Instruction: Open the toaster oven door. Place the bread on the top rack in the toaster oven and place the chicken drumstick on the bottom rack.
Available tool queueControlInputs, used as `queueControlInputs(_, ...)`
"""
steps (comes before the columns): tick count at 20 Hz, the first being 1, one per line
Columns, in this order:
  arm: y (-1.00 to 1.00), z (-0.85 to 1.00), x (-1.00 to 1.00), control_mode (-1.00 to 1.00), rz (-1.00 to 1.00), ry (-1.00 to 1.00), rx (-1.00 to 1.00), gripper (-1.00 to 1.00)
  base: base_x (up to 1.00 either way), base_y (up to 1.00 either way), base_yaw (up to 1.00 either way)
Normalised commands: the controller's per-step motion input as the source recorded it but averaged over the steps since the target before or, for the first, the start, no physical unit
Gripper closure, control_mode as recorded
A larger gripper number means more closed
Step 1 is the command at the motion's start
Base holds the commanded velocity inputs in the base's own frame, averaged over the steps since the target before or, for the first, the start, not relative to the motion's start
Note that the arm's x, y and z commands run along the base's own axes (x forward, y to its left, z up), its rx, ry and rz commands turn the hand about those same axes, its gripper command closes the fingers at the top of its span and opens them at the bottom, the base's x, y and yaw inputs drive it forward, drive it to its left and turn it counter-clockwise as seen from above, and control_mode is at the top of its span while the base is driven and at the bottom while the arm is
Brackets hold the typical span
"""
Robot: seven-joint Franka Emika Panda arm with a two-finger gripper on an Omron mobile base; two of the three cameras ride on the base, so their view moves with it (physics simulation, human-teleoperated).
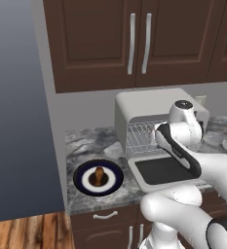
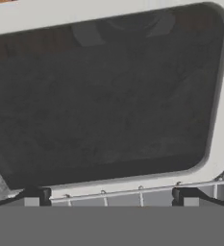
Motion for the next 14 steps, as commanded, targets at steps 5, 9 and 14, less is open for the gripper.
queueControlInputs(5, 0.0, -0.47, 0.11, -1.0, 0.0, 0.0, 0.0, -1.0, 0.0, 0.0, 0.0)
queueControlInputs(9, 0.0, -0.09, 0.42, -1.0, 0.0, -0.03, 0.0, -1.0, 0.0, 0.0, 0.0)
queueControlInputs(14, -0.03, 0.15, 0.66, -1.0, 0.0, -0.05, 0.0, -1.0, 0.0, 0.0, 0.0)
